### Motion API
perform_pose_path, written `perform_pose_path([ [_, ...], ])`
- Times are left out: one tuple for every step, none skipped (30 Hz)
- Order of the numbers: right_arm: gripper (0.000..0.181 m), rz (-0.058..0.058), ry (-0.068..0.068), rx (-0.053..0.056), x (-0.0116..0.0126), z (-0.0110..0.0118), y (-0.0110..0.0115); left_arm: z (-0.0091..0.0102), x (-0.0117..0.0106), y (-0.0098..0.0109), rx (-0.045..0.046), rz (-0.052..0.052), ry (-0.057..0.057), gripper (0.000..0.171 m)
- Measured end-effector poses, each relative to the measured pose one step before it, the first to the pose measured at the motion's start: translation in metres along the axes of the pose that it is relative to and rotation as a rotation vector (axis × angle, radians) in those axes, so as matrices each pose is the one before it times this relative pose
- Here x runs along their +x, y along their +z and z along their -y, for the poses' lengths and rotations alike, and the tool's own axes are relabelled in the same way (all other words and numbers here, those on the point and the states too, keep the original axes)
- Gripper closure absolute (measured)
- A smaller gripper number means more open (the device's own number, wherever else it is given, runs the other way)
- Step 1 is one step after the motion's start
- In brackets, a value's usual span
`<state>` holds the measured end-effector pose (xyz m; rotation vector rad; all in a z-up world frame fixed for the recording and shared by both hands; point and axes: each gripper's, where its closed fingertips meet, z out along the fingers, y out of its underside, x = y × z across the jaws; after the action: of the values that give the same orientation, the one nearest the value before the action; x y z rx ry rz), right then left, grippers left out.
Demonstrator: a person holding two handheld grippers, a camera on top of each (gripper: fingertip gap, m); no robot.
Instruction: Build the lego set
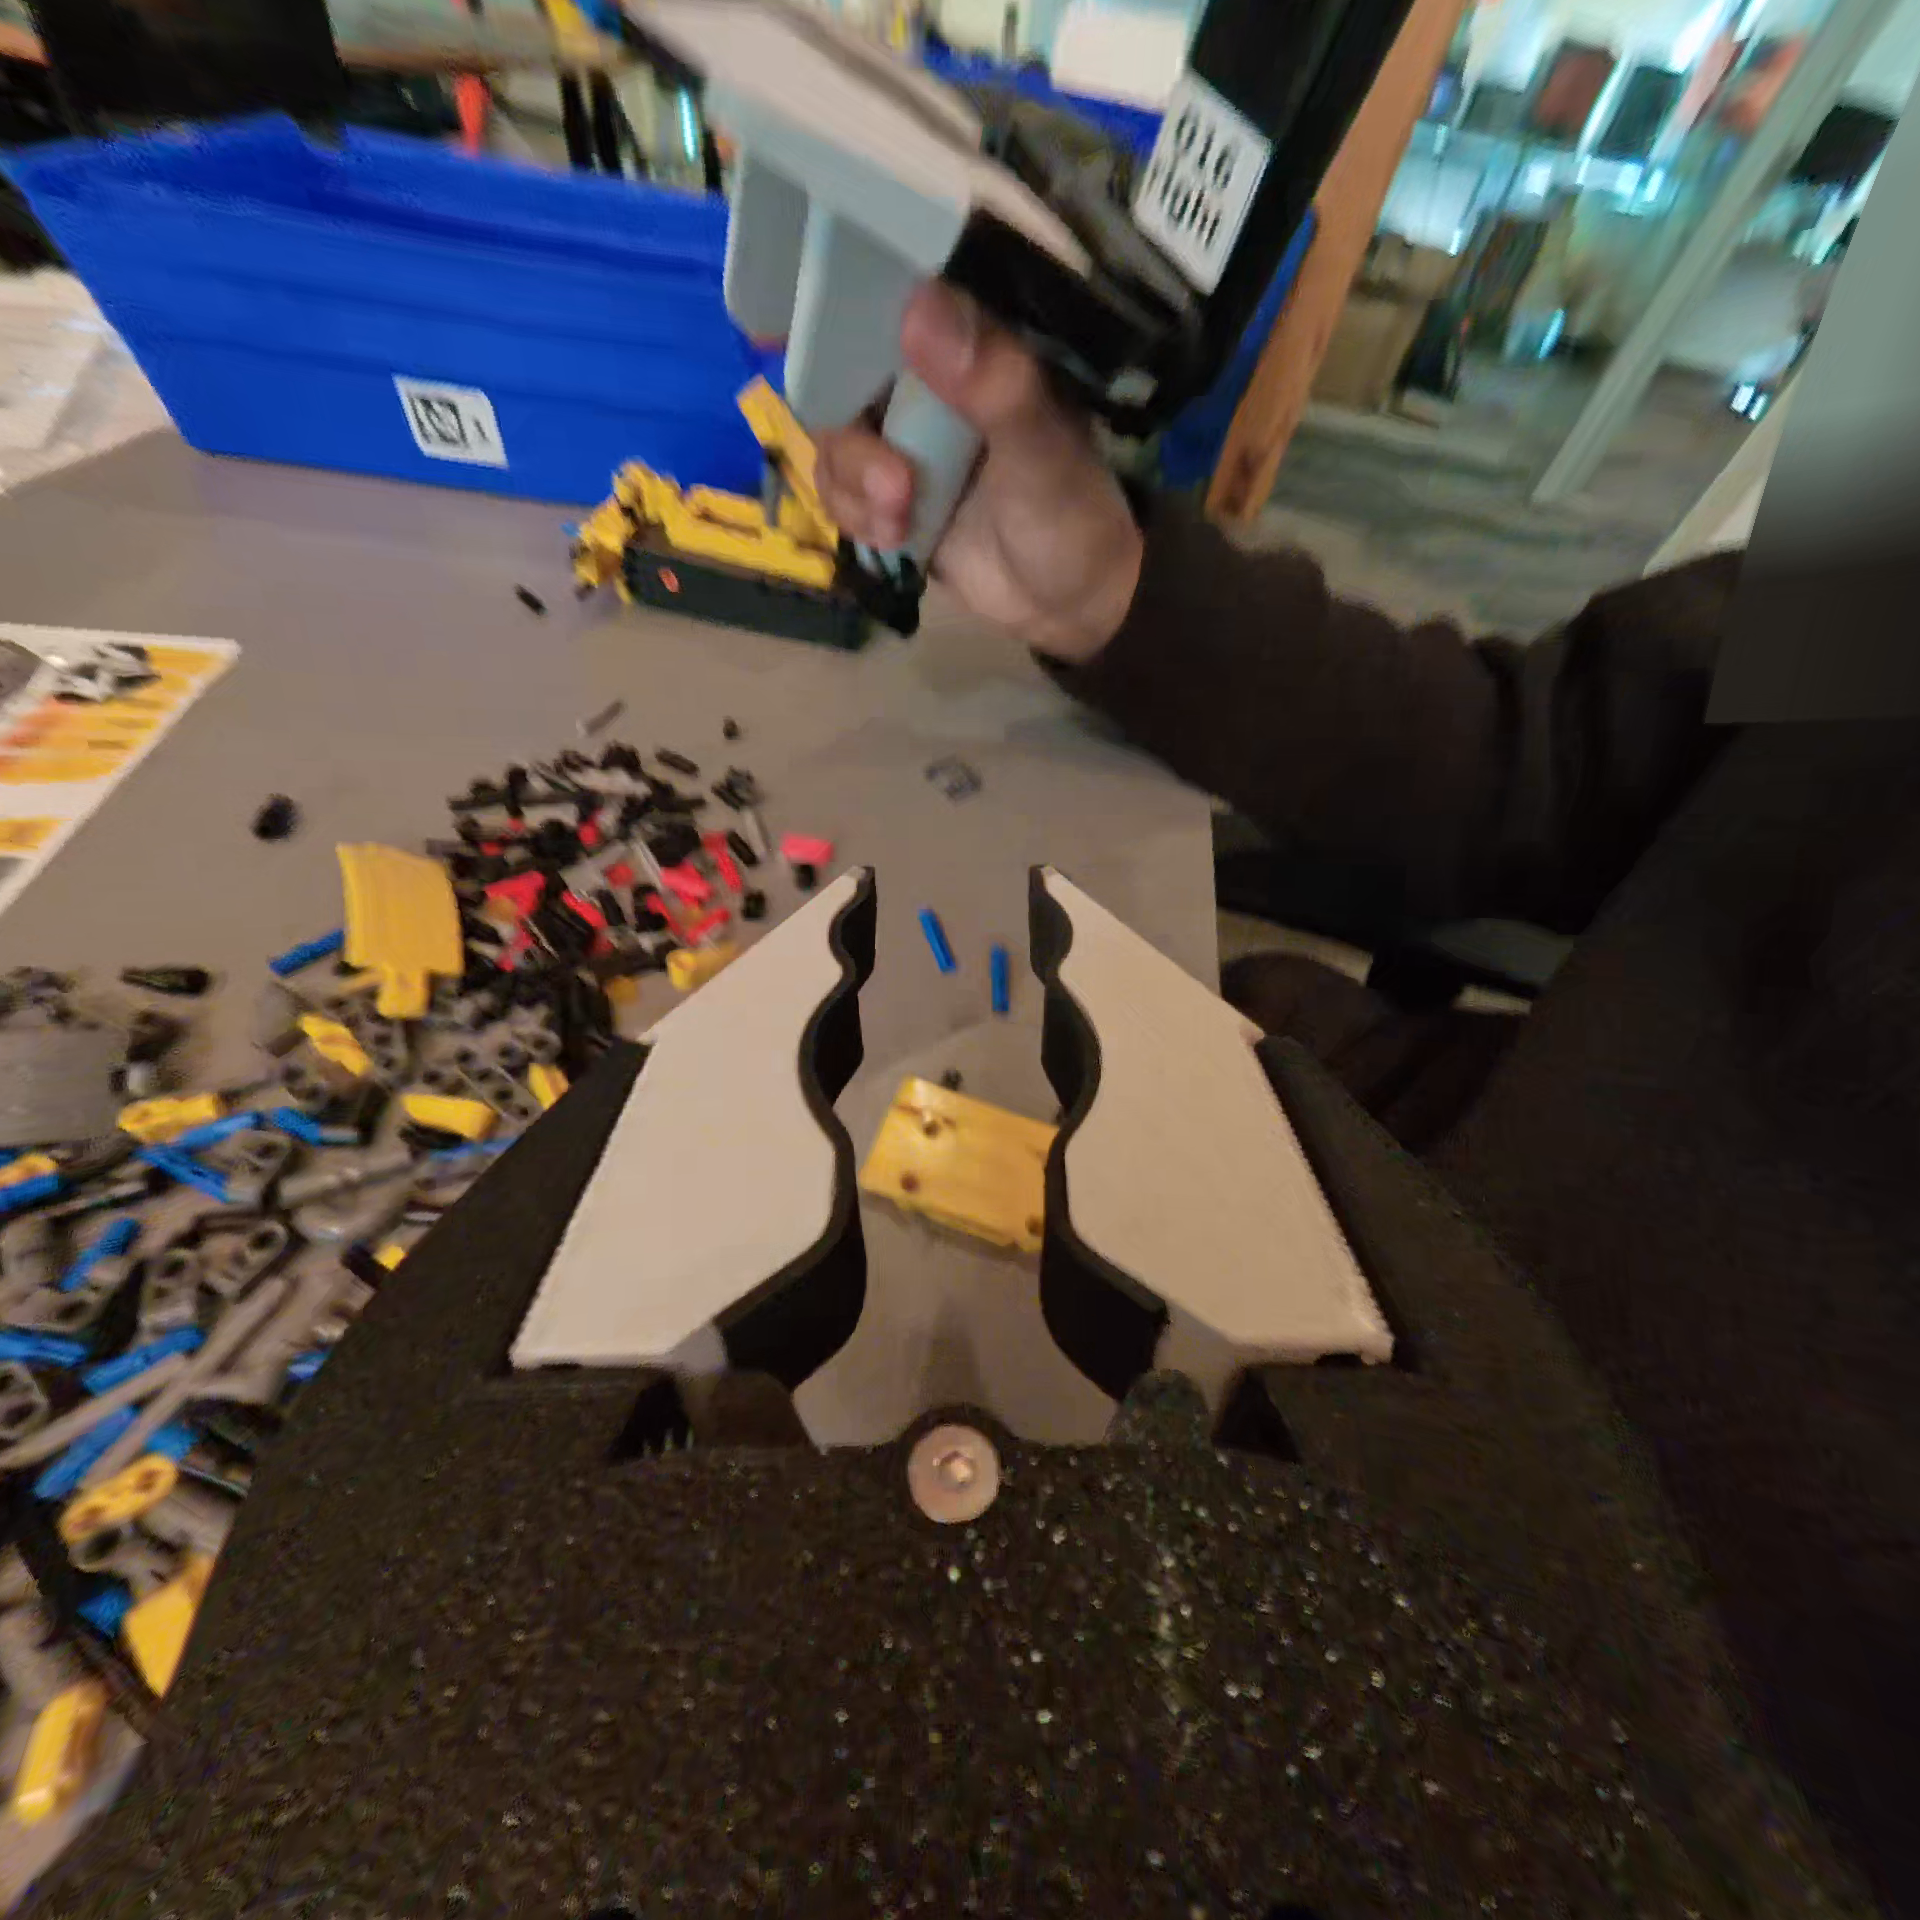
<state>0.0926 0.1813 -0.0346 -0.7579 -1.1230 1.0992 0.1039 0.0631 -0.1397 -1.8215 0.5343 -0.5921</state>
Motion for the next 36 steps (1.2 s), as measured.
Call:
perform_pose_path([
  [0.174, -0.0115, -0.0016, 0.0292, -0.00769, 0.00769, -0.00756, -0.0099, 0.00739, 0.00251, -0.04639, -0.0036, 0.0124, 0.142],
  [0.174, 0.0105, 0.0239, 0.0185, -0.01162, 0.00828, -0.00773, -0.0092, 0.00664, 0.0026, -0.0436, -0.0033, 0.0064, 0.142],
  [0.174, 0.0372, 0.0275, -0.0008, -0.01661, 0.00688, -0.00759, -0.00762, 0.00468, 0.00212, -0.03509, 0.0044, 0.0003, 0.142],
  [0.174, 0.0379, 0.0123, -0.0234, -0.01783, 0.004, -0.00714, -0.00592, 0.00315, 0.00132, -0.02677, 0.0086, -0.0033, 0.142],
  [0.174, 0.0253, -0.0012, -0.0401, -0.01665, 0.00147, -0.00668, -0.00474, 0.00211, 0.00099, -0.02512, 0.0106, -0.0026, 0.142],
  [0.174, 0.0261, -0.0028, -0.0465, -0.01685, -0.00029, -0.00659, -0.00435, 0.0, 0.00145, -0.02833, 0.0193, 0.0035, 0.141],
  [0.174, 0.032, 0.0011, -0.0482, -0.01736, -0.00174, -0.0065, -0.0042, -0.00389, 0.00198, -0.03073, 0.0437, 0.0191, 0.137],
  [0.174, 0.027, 0.003, -0.0427, -0.01606, -0.00288, -0.00663, -0.00376, -0.00616, 0.00272, -0.0289, 0.0606, 0.0229, 0.135],
  [0.174, 0.0176, 0.0012, -0.0353, -0.01374, -0.00405, -0.00689, -0.00325, -0.00346, 0.00338, -0.02794, 0.0396, 0.0189, 0.135],
  [0.174, 0.0087, -0.0019, -0.0305, -0.01138, -0.00516, -0.00751, -0.00152, -0.00231, 0.00361, -0.01913, 0.0285, 0.0063, 0.135],
  [0.174, -0.0013, -0.0028, -0.0201, -0.00892, -0.0051, -0.00843, 0.00036, -0.00214, 0.00298, -0.0078, 0.0256, -0.0021, 0.135],
  [0.174, -0.009, 0.0044, -0.0054, -0.00689, -0.00386, -0.00907, 0.0003, -0.00218, 0.00205, -0.00506, 0.0221, -0.0053, 0.135],
  [0.174, -0.0112, 0.0149, 0.005, -0.00532, -0.00266, -0.00882, -0.00081, -0.00302, 0.00148, -0.00984, 0.0246, -0.0085, 0.134],
  [0.173, -0.0127, 0.0187, 0.0128, -0.00382, -0.00171, -0.00808, -0.00239, -0.00171, 0.00103, -0.01714, 0.015, -0.0091, 0.134],
  [0.173, -0.0102, 0.0152, 0.0155, -0.00293, -0.00157, -0.00641, -0.00364, 0.00104, 0.00063, -0.02147, -0.0039, -0.011, 0.133],
  [0.173, -0.0049, 0.0084, 0.008, -0.00239, -0.00246, -0.00416, -0.00407, 0.00268, 0.00037, -0.02216, -0.0137, -0.0107, 0.131],
  [0.173, -0.0009, 0.0028, -0.003, -0.00181, -0.0039, -0.00191, -0.005, 0.00269, 0.00021, -0.02481, -0.012, -0.0058, 0.126],
  [0.173, 0.0045, 0.0007, -0.0101, -0.00168, -0.0047, 0.00005, -0.00534, 0.00091, 0.00003, -0.02562, 0.001, -0.0029, 0.121],
  [0.173, 0.0087, 0.0034, -0.0106, -0.00174, -0.00437, 0.00129, -0.00099, 0.00005, -0.00169, 0.00135, 0.0077, -0.0063, 0.121],
  [0.173, 0.0133, 0.0107, -0.0058, -0.00224, -0.00333, 0.00179, -0.00181, 0.00106, -0.0017, -0.0022, -0.0001, -0.0065, 0.121],
  [0.174, 0.0186, 0.0174, 0.0007, -0.003, -0.00205, 0.00169, -0.00176, 0.00034, -0.00203, -0.00066, 0.0028, -0.012, 0.121],
  [0.174, 0.0189, 0.0192, 0.0025, -0.00325, -0.00164, 0.00142, -0.00214, 0.00132, -0.00225, -0.0014, -0.0022, -0.0158, 0.121],
  [0.174, 0.0114, 0.0175, -0.0016, -0.00198, -0.00223, 0.00133, -0.00246, 0.00256, -0.00258, -0.00008, -0.0079, -0.0153, 0.121],
  [0.173, 0.0059, 0.0157, -0.0057, -0.00115, -0.00286, 0.00107, -0.00222, 0.00181, -0.00265, 0.00398, -0.002, -0.0183, 0.121],
  [0.173, 0.008, 0.017, -0.0075, -0.00124, -0.00314, 0.00119, -0.00187, 0.00062, -0.00254, 0.00674, 0.005, -0.0263, 0.121],
  [0.173, 0.0113, 0.0217, -0.0109, -0.00153, -0.00352, 0.00156, -0.0015, 0.00071, -0.00269, 0.00847, 0.003, -0.0334, 0.121],
  [0.173, 0.016, 0.0269, -0.0178, -0.00221, -0.00462, 0.00232, -0.00123, 0.00057, -0.00288, 0.00994, 0.0011, -0.0415, 0.121],
  [0.174, 0.0229, 0.0287, -0.0258, -0.00343, -0.00591, 0.00333, -0.00045, 0.00026, -0.00285, 0.01424, -0.0004, -0.047, 0.121],
  [0.174, 0.0246, 0.0239, -0.0283, -0.00411, -0.00636, 0.00386, -0.00008, 0.00105, -0.0028, 0.02018, -0.0083, -0.042, 0.121],
  [0.174, 0.0188, 0.0136, -0.0236, -0.00417, -0.00598, 0.00433, -0.00062, 0.00149, -0.00261, 0.01906, -0.0133, -0.0407, 0.121],
  [0.173, 0.0117, 0.0043, -0.0171, -0.00389, -0.00489, 0.00434, -0.00129, 0.00009, -0.00251, 0.01337, -0.0062, -0.0433, 0.121],
  [0.174, 0.0066, 0.001, -0.0128, -0.00347, -0.00383, 0.00445, -0.00192, 0.00011, -0.00332, 0.00922, -0.0062, -0.0383, 0.121],
  [0.174, 0.005, 0.0038, -0.0112, -0.00327, -0.00288, 0.00425, -0.00421, 0.00438, -0.00476, -0.00199, -0.0292, -0.0253, 0.121],
  [0.173, 0.0082, 0.0077, -0.0098, -0.00364, -0.0018, 0.00392, -0.00669, 0.00725, -0.00595, -0.01422, -0.0425, -0.0178, 0.122],
  [0.174, 0.0079, 0.0071, -0.0061, -0.00343, -0.00088, 0.00346, -0.00634, 0.00598, -0.00646, -0.00965, -0.0297, -0.0127, 0.122],
  [0.174, 0.002, 0.0034, -0.0014, -0.0024, -0.00016, 0.00297, -0.00334, 0.00155, -0.007, 0.01047, 0.0018, -0.0037, 0.121],
])
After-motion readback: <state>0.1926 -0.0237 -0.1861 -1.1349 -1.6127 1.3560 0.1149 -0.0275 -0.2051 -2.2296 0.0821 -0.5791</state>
